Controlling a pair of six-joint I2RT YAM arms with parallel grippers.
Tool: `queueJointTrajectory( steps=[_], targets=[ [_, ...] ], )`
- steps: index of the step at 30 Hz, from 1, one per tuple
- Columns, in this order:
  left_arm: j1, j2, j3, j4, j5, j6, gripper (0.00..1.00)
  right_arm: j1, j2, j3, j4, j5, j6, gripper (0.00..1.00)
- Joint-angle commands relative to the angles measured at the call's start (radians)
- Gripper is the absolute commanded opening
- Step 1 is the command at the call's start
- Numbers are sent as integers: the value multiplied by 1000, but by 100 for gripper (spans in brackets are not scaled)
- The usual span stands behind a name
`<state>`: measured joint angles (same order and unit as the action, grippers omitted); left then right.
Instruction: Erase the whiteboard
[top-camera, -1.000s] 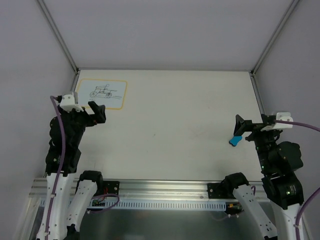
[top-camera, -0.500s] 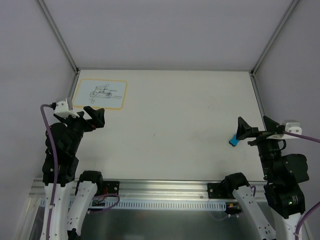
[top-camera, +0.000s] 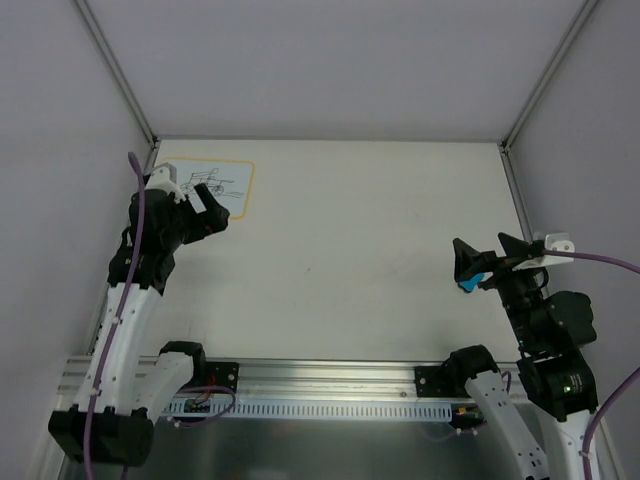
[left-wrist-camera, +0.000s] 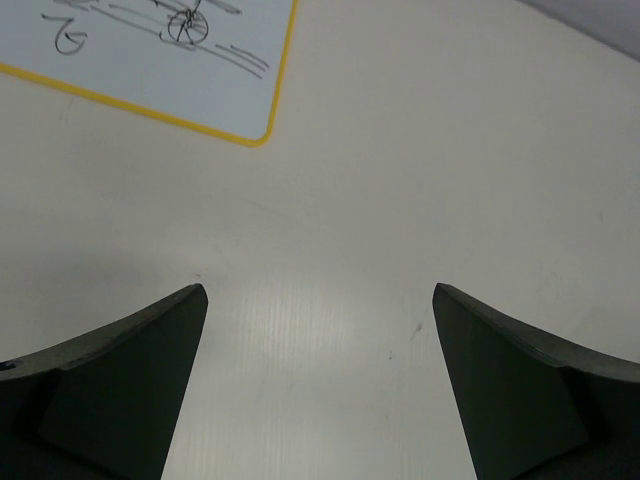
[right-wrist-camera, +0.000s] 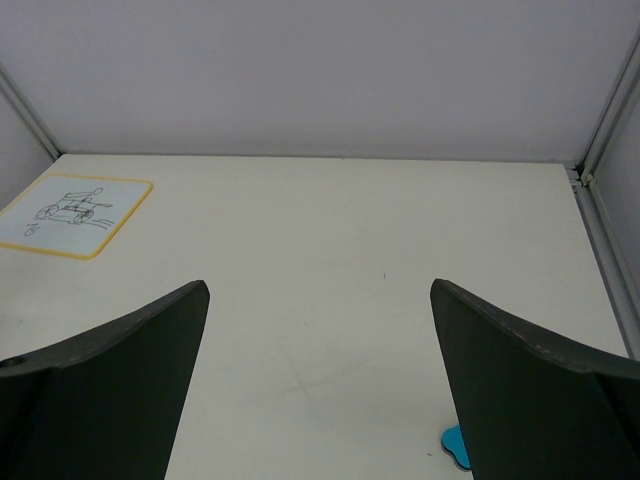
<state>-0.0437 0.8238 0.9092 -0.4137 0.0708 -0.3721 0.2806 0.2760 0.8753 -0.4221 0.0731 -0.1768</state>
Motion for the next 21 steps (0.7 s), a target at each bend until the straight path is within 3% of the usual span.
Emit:
queueJointTrajectory(
  steps=[1,12,21],
  targets=[
    [8,159,88,-4,41,-74,99,5,17,-13,34,-61,37,99],
    [-122,757,424,0,-68,-103,98,8,14,-71,39,-144,86,99],
    [-120,1051,620,-2,-201,-70,85,23,-41,-108,43,-104,69,99]
  ],
)
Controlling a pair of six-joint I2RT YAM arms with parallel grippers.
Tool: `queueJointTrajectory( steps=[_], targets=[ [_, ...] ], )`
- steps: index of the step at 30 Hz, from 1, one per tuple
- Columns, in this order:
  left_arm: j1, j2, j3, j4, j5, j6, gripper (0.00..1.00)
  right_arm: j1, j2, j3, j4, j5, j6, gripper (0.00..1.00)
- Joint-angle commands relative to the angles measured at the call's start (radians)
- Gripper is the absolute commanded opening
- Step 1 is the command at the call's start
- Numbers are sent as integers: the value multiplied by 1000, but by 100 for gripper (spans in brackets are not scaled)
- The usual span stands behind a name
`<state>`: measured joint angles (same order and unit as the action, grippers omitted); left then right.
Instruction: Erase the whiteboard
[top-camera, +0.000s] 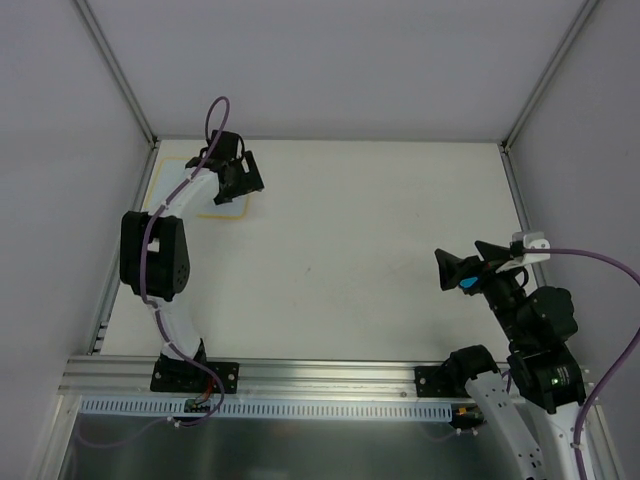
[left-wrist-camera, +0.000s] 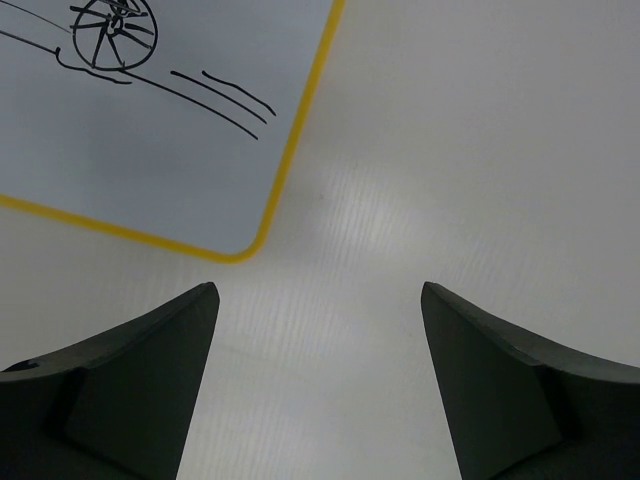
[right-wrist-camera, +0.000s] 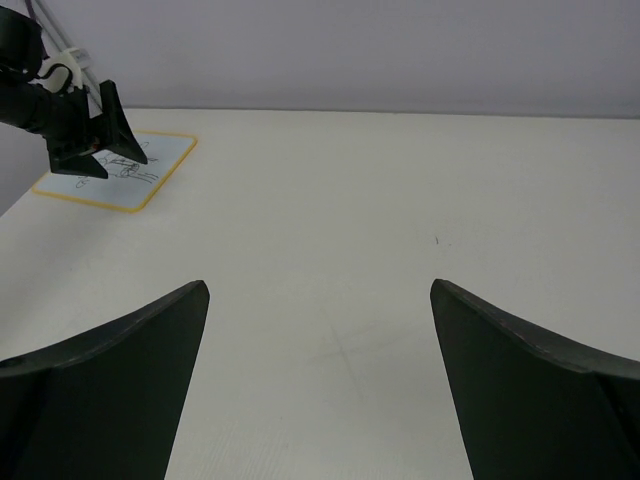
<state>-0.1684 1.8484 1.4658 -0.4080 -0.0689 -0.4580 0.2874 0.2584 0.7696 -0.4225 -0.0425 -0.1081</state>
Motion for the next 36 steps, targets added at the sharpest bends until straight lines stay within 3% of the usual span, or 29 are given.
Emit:
queueJointTrajectory(
  steps=[1,13,20,26,29,31,36],
  targets=[
    [3,56,76,-8,-63,18,83,22,-27,-6,44,19,-2,99],
    [3,181,62,-8,-60,-8,62,56,-27,-19,44,36,-21,99],
    [3,225,70,-9,-52,-1,54,62,-41,-23,44,36,-27,99],
    [3,236,31,-8,-13,-19,52,64,-44,-24,42,70,-27,99],
    [-2,236,15,-8,30,-28,41,65,-48,-26,44,75,-27,99],
    [-22,227,-14,-8,52,-42,33,67,-50,-27,44,78,-27,99],
    [-114,186,-103,-8,130,-128,33,67,-57,-29,44,87,-25,99]
  ],
)
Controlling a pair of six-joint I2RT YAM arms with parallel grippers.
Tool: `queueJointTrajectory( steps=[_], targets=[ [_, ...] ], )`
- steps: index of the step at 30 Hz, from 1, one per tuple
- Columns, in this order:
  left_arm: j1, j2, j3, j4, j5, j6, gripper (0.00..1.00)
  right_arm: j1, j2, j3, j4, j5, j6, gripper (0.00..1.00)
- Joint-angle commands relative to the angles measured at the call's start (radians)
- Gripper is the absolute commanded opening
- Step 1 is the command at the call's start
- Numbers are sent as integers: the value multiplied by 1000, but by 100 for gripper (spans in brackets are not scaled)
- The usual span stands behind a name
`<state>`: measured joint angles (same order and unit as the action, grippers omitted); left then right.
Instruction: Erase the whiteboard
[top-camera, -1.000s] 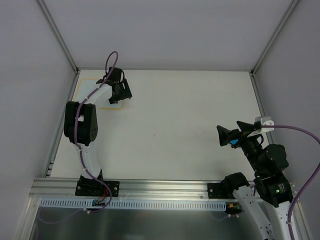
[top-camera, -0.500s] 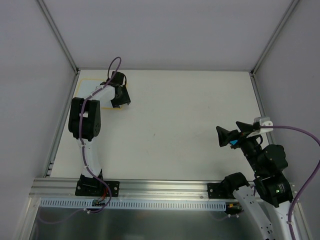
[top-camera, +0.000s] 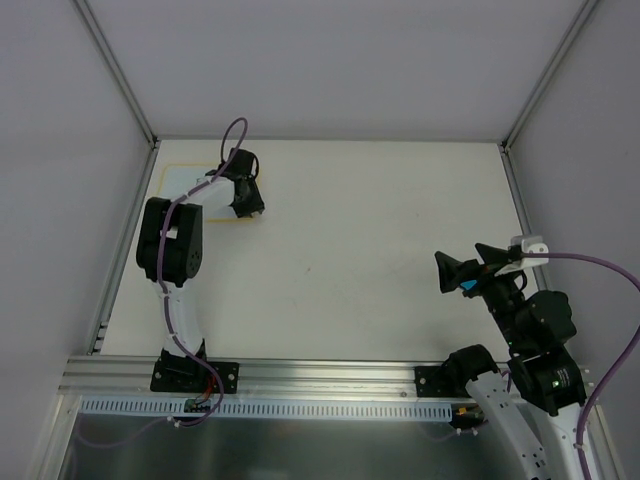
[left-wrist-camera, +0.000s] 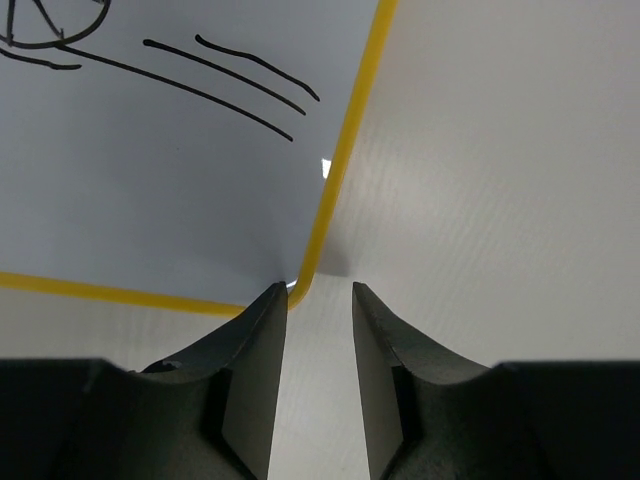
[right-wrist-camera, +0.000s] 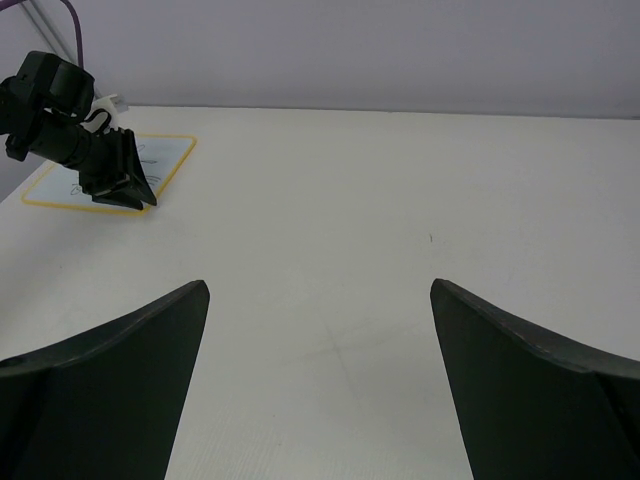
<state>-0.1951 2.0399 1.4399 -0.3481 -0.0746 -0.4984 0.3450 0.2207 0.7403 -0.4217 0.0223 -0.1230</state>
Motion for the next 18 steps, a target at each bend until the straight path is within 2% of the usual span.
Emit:
queueJointTrajectory(
  steps=[1,3,8,9,18],
  targets=[
    [-107,-21,-108,-66,144,-104,33,11,-23,1,43,21,-10,99],
    [-153,-35,-136,-66,157,-146,32,9,-30,2,43,25,-10,99],
    [-352,-60,-170,-66,211,-241,32,11,-46,5,43,36,-10,99],
    [-381,-61,-170,-66,217,-261,29,11,-53,7,43,37,-12,99],
    [-725,-23,-66,-63,208,-437,27,17,-87,5,43,68,-20,99]
  ],
)
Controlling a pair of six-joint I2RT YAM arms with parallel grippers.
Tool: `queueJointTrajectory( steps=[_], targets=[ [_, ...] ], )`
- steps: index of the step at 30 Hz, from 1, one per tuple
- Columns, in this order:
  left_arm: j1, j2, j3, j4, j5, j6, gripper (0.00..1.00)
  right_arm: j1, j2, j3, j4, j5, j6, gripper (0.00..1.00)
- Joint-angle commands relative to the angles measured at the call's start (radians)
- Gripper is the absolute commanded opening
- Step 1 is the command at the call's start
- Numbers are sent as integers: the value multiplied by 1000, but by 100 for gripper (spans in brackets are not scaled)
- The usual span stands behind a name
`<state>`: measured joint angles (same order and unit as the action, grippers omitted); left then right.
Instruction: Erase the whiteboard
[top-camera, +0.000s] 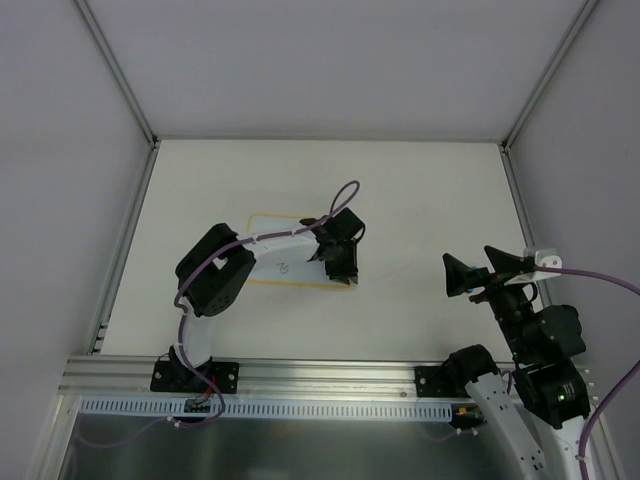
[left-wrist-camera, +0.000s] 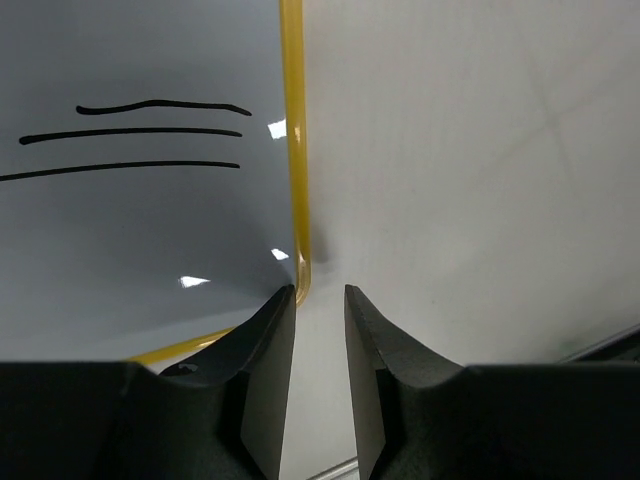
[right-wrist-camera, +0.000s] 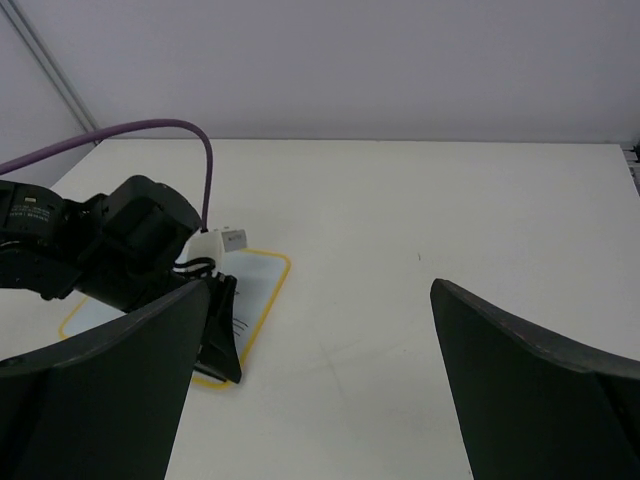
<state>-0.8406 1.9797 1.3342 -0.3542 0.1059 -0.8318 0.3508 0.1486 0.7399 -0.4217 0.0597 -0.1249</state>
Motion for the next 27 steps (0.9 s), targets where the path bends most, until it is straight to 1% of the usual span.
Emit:
queueJointTrajectory(
  steps=[1,5,8,11,14,17,20,21,23,24,25,26,27],
  targets=[
    [-103,53,77,-57,28,-115,27,10,-15,6,41,32,-18,99],
    [-195,99,166,-57,26,-151,27,13,-17,3,41,37,-18,99],
    [-207,108,191,-58,34,-155,29,13,-15,3,38,40,-21,99],
    [-204,74,188,-57,-1,-133,33,14,-12,3,37,48,-22,99],
    [-192,24,197,-58,-15,-104,42,16,8,6,32,60,-15,99],
    [-177,-45,198,-58,-35,-52,52,14,64,29,3,75,1,99],
    [-134,-134,160,-60,-66,0,61,16,147,64,-49,113,28,99],
    [-99,-159,143,-58,-69,14,63,16,170,73,-63,138,34,99],
    [-57,-243,77,-60,-69,49,68,16,250,98,-110,167,72,99],
    [-34,-271,51,-60,-69,65,70,16,284,110,-132,246,105,99],
    [15,-333,-5,-60,-66,75,71,16,319,122,-173,262,120,99],
    [41,-366,-33,-60,-61,103,75,14,385,140,-187,261,122,99],
    [67,-398,-62,-60,-54,117,77,14,417,148,-199,261,123,99]
  ],
)
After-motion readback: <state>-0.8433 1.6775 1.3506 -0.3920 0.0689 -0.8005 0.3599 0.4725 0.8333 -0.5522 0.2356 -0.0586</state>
